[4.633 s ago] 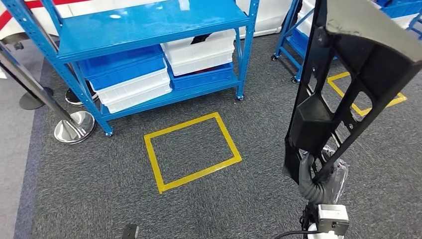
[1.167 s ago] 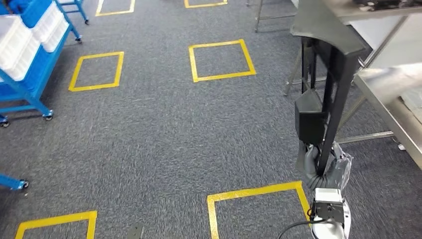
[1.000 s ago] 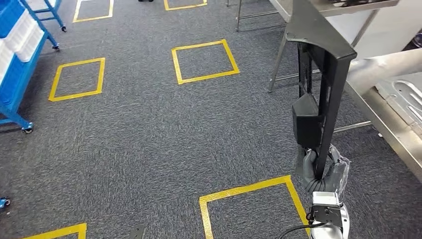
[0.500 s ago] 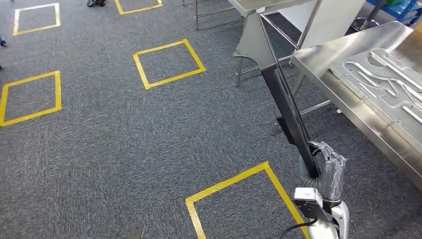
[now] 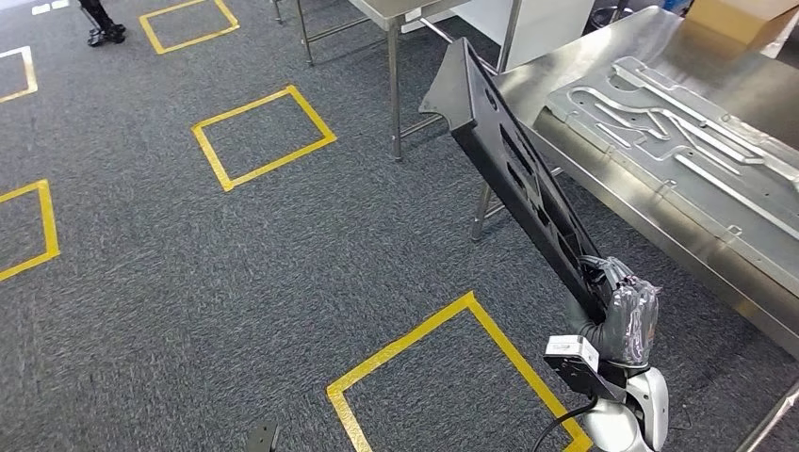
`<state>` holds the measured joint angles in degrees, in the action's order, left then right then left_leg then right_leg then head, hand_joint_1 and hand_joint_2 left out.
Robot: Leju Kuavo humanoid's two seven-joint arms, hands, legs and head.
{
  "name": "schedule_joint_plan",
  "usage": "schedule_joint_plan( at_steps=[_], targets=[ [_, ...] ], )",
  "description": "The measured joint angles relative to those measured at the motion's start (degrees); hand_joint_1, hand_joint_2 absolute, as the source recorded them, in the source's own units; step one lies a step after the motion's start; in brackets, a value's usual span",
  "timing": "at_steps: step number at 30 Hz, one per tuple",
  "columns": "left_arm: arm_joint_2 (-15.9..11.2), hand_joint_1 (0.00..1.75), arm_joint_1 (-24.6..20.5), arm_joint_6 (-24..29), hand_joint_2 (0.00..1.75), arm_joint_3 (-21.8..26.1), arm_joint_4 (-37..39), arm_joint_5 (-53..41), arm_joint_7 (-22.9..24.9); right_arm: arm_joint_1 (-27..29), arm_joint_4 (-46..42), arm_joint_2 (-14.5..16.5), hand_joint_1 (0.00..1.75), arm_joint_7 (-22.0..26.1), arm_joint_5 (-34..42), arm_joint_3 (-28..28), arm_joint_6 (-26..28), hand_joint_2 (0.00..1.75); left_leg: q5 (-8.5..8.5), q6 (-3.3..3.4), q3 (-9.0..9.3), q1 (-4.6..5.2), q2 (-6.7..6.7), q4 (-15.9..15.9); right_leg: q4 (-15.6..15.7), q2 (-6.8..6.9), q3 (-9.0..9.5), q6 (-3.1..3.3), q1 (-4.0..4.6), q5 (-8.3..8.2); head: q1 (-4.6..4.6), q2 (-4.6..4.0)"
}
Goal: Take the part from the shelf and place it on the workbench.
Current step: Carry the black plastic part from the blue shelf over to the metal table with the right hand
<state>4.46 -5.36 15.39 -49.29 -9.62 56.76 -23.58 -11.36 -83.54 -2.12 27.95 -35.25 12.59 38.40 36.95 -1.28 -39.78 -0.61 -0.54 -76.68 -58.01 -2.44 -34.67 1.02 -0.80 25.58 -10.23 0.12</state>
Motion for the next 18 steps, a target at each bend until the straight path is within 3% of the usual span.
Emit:
schedule_joint_plan(
  at_steps=[2,4,6,8,9,10,12,13,15,16,17,18],
  targets=[
    [0.0,0.0,0.0,0.0,1.75,0.0,0.0,0.0,0.0,0.0,0.2,0.0,1.75,-0.1,-0.1,0.0,0.0,1.75,-0.23,0.03,-0.05,0.0,0.0,0.0,0.0,-0.22,0.01,0.0,0.0,0.0,0.01,0.0],
    [0.0,0.0,0.0,0.0,1.75,0.0,0.0,0.0,0.0,0.0,0.6,0.0,1.75,-0.1,-0.5,0.0,0.0,1.75,-2.13,0.19,0.81,0.0,0.09,2.4,-0.1,-1.03,0.04,-0.01,0.0,0.0,0.01,0.01],
    [0.0,0.0,0.1,0.0,1.75,0.0,0.0,0.0,0.1,-0.8,2.3,0.1,1.75,-1.0,-3.9,0.0,0.3,1.75,-6.64,0.82,4.39,-0.13,2.8,11.4,-0.4,-3.52,-0.28,-0.55,-0.07,-0.05,0.02,0.01],
    [0.0,0.0,0.1,0.0,1.75,-0.1,0.0,-0.1,0.2,-2.3,3.9,0.2,1.75,-2.8,-11.9,-0.4,0.8,1.75,-9.41,1.51,7.1,-0.11,4.78,17.9,-0.6,-5.95,-0.85,-1.52,-0.36,-0.34,0.01,0.01],
    [0.0,0.0,0.0,0.0,1.75,-0.2,0.0,-0.1,0.3,-3.2,4.2,0.1,1.75,-4.0,-16.8,-0.9,0.9,1.75,-9.56,1.83,7.11,-0.1,4.05,18.0,-0.5,-6.49,-1.06,-1.96,-0.45,-0.51,0.0,0.01],
    [0.1,0.0,-0.2,0.0,1.75,-0.3,0.0,-0.1,0.3,-4.6,4.7,-0.1,1.75,-5.5,-21.8,-1.6,1.0,1.75,-9.79,2.28,7.18,-0.15,3.24,18.3,-0.7,-5.76,-1.34,-2.29,-0.39,-0.32,0.01,0.01],
    [0.1,0.0,-0.5,0.0,1.75,-0.6,0.0,0.0,0.3,-8.5,6.5,-1.1,1.75,-9.5,-29.5,-2.7,1.0,1.75,-10.28,3.18,7.27,-0.19,1.6,19.0,-4.2,-2.15,-3.07,-2.7,-0.15,1.76,0.02,0.01],
    [0.1,0.0,-0.6,0.0,1.75,-0.7,0.0,0.0,0.3,-10.9,7.8,-1.8,1.75,-11.5,-31.9,-2.9,1.0,1.75,-10.39,3.44,7.26,-0.05,0.86,19.1,-7.5,0.07,-4.6,-2.81,-0.11,3.48,0.03,0.01],
    [0.1,0.0,-0.4,-0.1,1.75,-0.9,0.0,0.1,0.3,-15.7,11.2,-3.5,1.75,-14.7,-35.3,-3.0,1.0,1.75,-10.38,3.61,7.19,0.16,-0.64,19.0,-14.3,1.71,-7.76,-3.07,-0.18,6.07,0.03,0.0],
    [0.1,0.0,-0.3,-0.2,1.75,-0.9,0.0,0.1,0.3,-18.1,13.3,-4.4,1.75,-15.9,-37.2,-3.0,1.0,1.75,-10.33,3.63,7.19,0.21,-1.44,19.0,-15.7,1.99,-8.4,-3.17,-0.21,6.03,0.03,0.0],
    [0.1,0.0,-0.3,-0.2,1.75,-0.9,0.0,0.2,0.4,-20.4,15.5,-5.2,1.75,-16.8,-39.2,-3.0,1.0,1.75,-10.26,3.62,7.2,0.22,-2.21,18.9,-15.1,2.24,-8.05,-3.22,-0.22,5.03,0.03,0.0],
    [0.1,0.0,-0.4,-0.3,1.75,-1.0,0.0,0.2,0.4,-22.7,17.7,-6.1,1.75,-17.6,-41.3,-2.9,1.0,1.75,-10.15,3.57,7.23,0.23,-2.93,18.8,-12.4,2.76,-6.62,-3.19,-0.19,3.19,0.03,0.0]
  ],
)
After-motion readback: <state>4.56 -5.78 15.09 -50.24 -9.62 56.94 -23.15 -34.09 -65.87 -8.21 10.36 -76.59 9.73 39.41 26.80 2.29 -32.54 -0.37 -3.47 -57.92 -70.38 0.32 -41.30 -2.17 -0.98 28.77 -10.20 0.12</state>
